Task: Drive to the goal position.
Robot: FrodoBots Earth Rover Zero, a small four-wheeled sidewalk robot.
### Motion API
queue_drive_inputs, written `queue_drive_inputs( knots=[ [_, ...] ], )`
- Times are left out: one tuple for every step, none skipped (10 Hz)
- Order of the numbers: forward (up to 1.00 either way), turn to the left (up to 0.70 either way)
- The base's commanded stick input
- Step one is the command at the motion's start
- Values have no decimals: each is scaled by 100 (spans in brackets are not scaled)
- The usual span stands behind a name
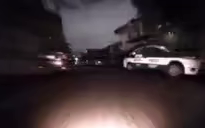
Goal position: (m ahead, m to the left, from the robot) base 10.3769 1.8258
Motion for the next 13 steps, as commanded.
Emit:
queue_drive_inputs(
  knots=[
    [100,0],
    [100,0],
    [100,0],
    [100,0],
    [100,0],
    [100,0],
    [100,0],
    [100,0],
    [100,0],
    [100,0],
    [100,0],
    [100,0],
    [100,0]
  ],
)
